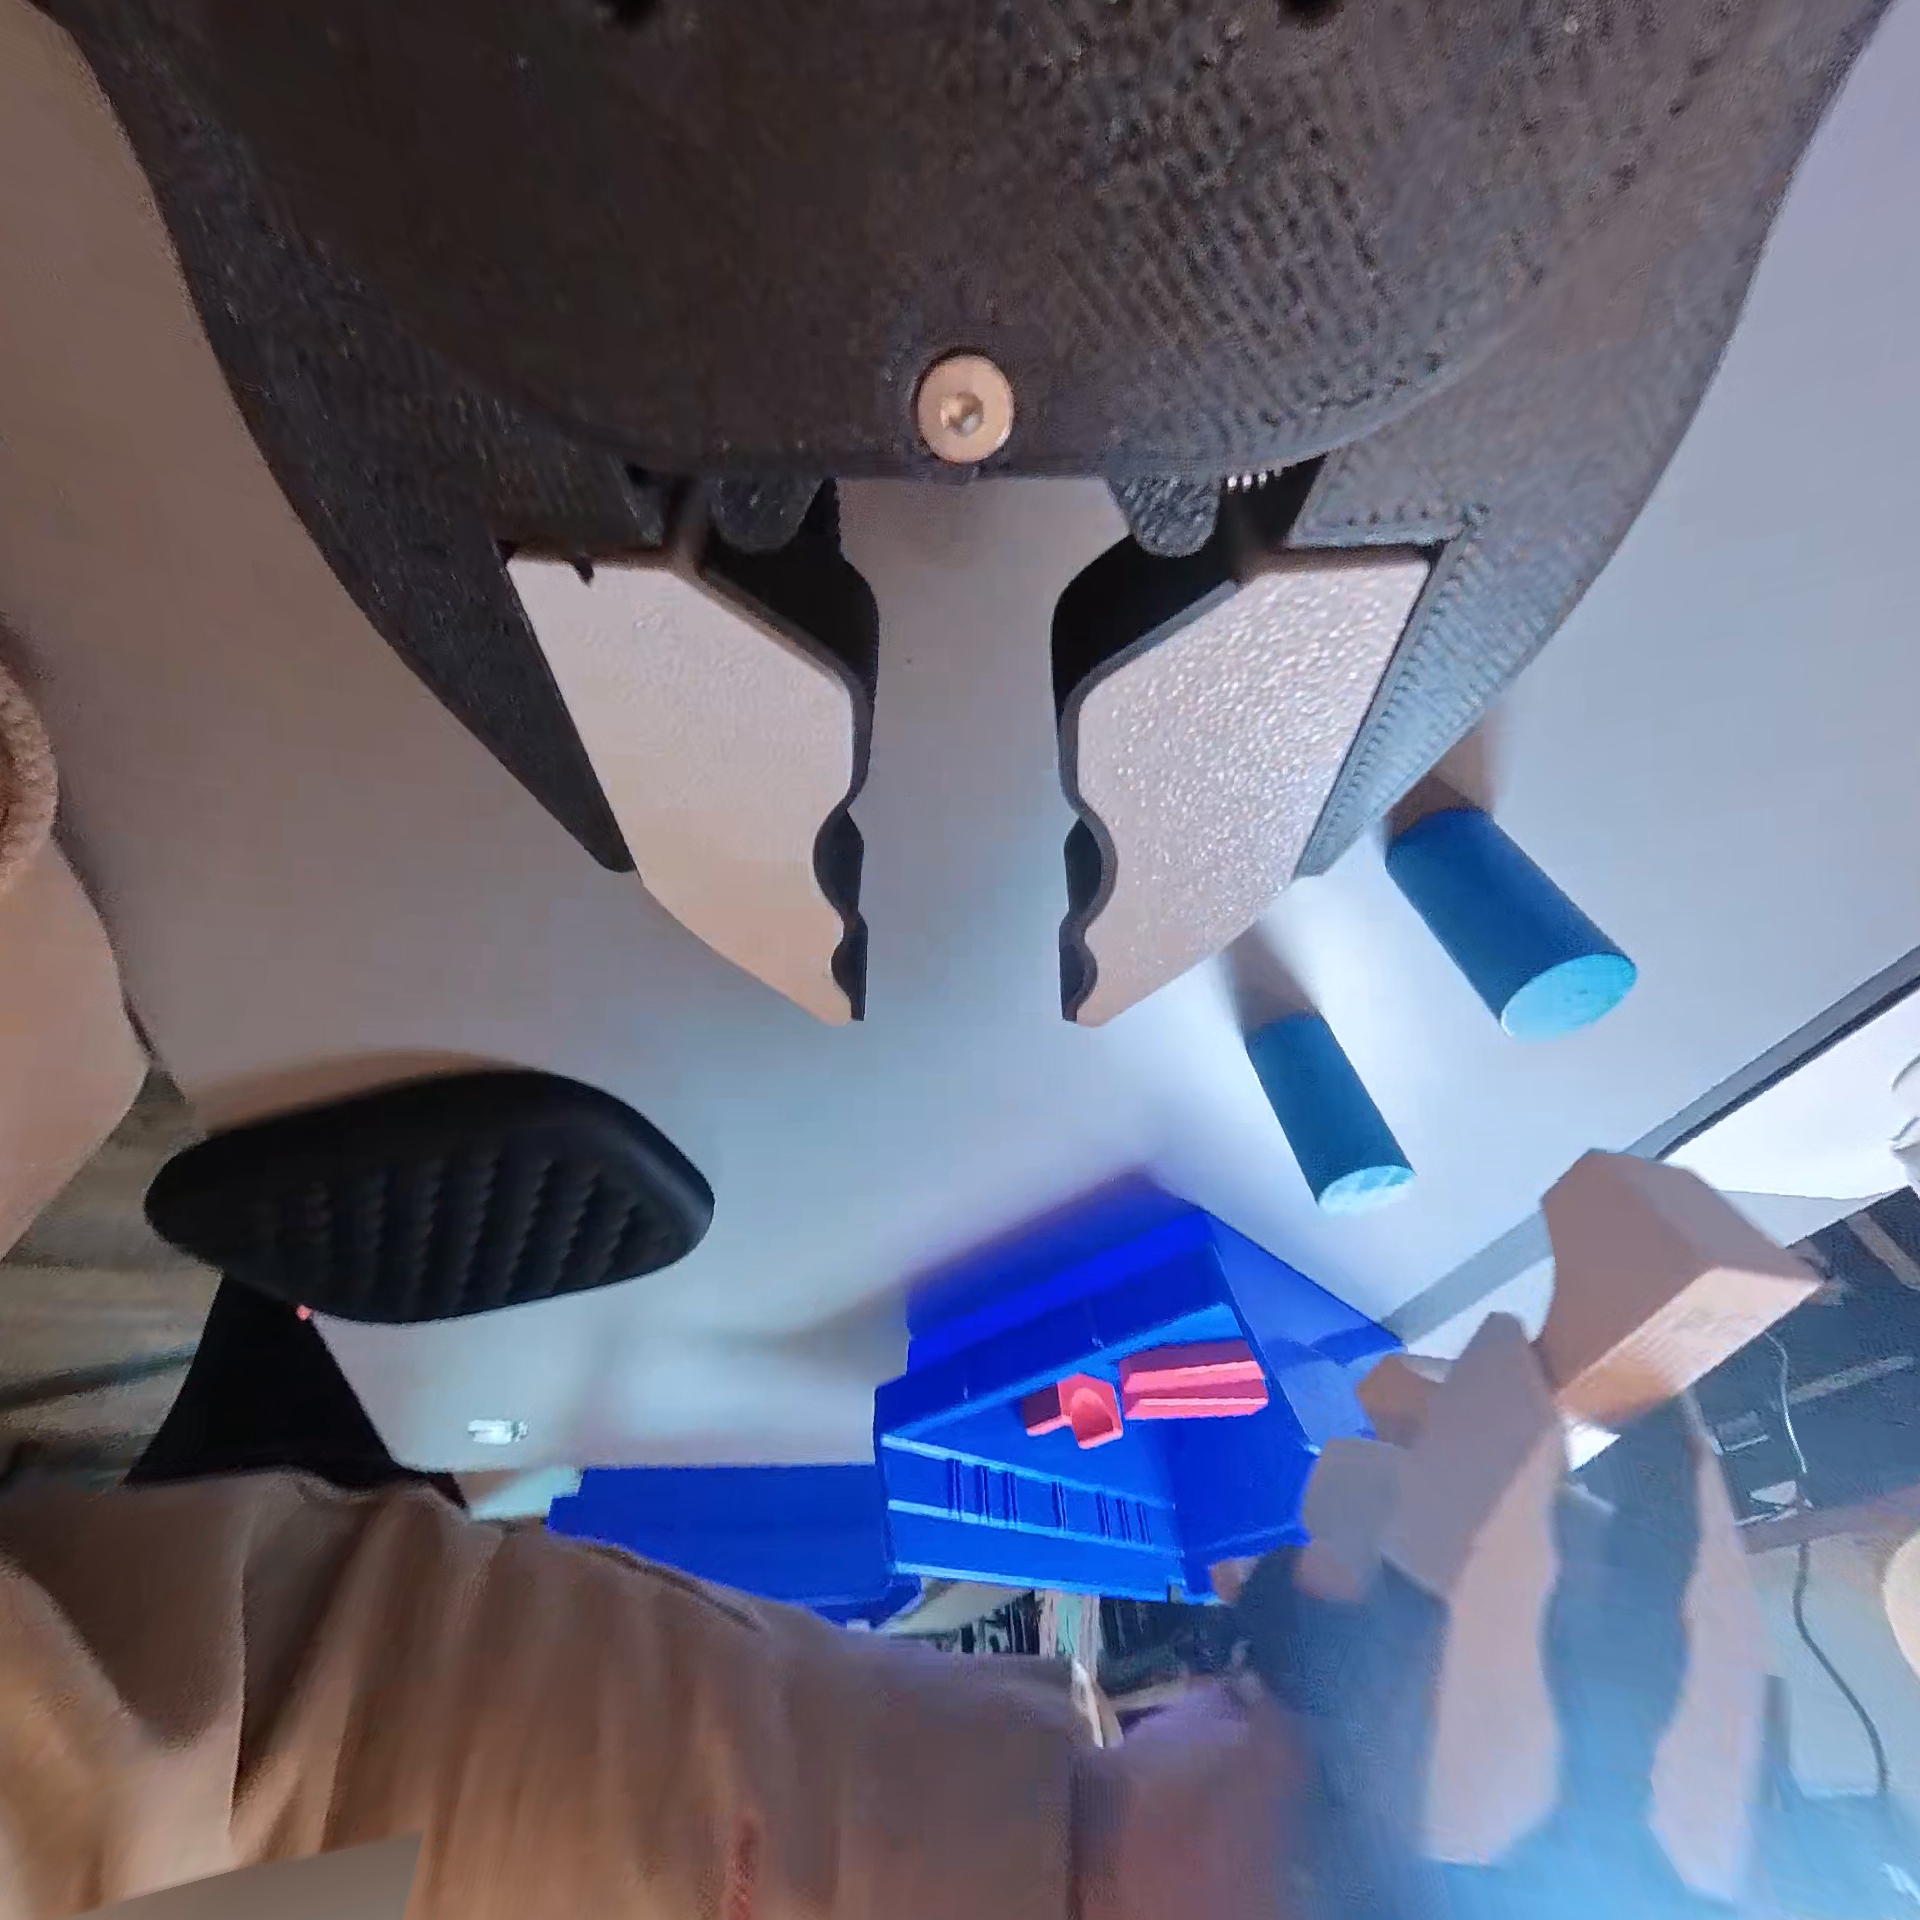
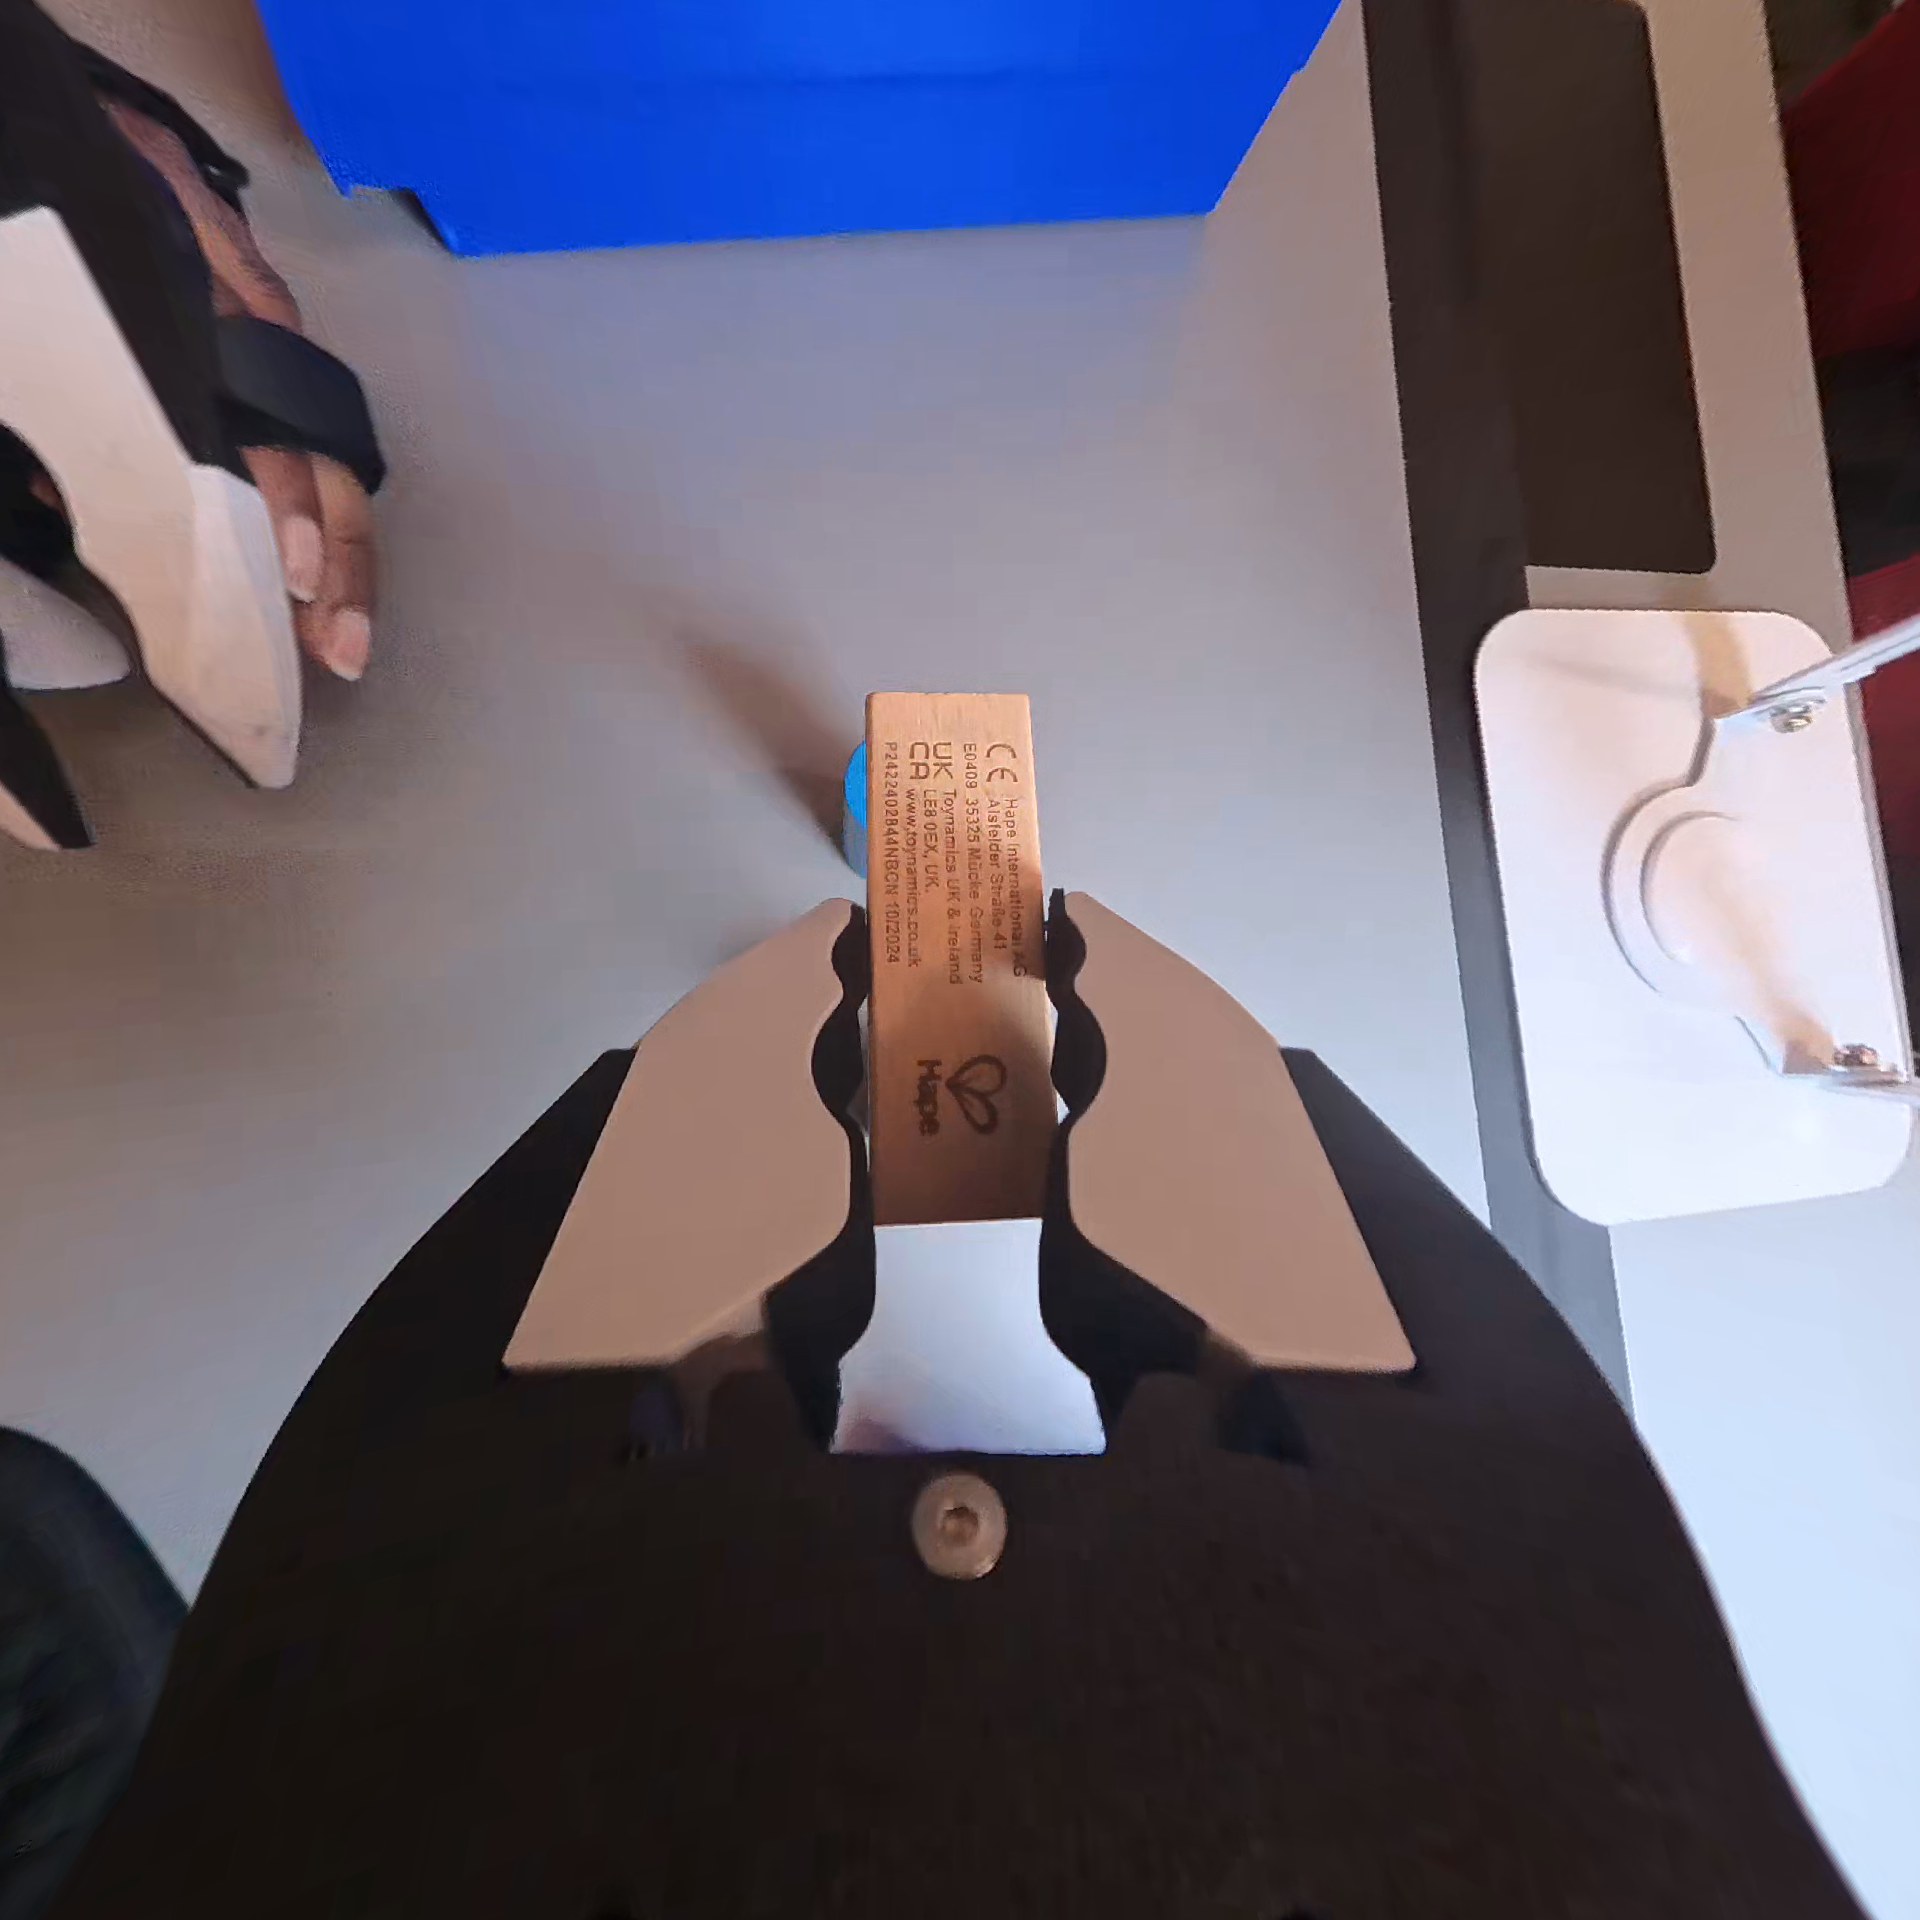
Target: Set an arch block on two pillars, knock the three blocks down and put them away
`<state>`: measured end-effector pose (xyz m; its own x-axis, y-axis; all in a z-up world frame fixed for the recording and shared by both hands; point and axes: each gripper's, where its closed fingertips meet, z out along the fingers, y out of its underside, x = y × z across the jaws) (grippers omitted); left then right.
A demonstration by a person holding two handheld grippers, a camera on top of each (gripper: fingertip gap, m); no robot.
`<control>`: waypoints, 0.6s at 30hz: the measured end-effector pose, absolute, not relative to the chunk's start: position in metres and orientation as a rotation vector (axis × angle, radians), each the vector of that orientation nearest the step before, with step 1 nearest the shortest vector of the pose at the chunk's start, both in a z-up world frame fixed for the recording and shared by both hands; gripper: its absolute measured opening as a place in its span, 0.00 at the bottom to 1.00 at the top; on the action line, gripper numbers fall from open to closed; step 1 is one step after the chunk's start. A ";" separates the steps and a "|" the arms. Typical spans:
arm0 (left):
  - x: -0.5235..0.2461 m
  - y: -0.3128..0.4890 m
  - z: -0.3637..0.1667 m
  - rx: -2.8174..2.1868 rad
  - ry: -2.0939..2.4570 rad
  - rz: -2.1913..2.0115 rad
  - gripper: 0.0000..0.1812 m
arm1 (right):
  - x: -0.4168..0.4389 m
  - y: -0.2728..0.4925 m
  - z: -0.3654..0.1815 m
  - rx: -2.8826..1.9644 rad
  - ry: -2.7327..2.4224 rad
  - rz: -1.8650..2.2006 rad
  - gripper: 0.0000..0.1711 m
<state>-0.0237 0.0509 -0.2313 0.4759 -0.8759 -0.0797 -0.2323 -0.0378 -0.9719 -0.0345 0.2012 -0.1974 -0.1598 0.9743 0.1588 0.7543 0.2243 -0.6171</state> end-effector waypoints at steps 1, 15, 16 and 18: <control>-0.023 0.050 -0.235 -1.561 1.019 -0.668 0.20 | -0.039 0.202 -0.202 -1.584 -1.983 0.552 0.19; -0.018 0.047 -0.246 -1.581 1.078 -0.650 0.17 | -0.042 0.206 -0.235 -1.582 -1.978 0.655 0.20; -0.017 0.047 -0.247 -1.584 1.081 -0.652 0.17 | -0.042 0.207 -0.236 -1.581 -1.981 0.652 0.20; -0.017 0.047 -0.248 -1.588 1.086 -0.655 0.17 | -0.041 0.207 -0.237 -1.576 -1.991 0.643 0.20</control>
<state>-0.0169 0.0470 -0.2478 0.4373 -0.8920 -0.1147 -0.3146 -0.0323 -0.9487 -0.0409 0.2066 -0.2368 -0.1909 0.9762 0.1032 0.7314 0.2116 -0.6483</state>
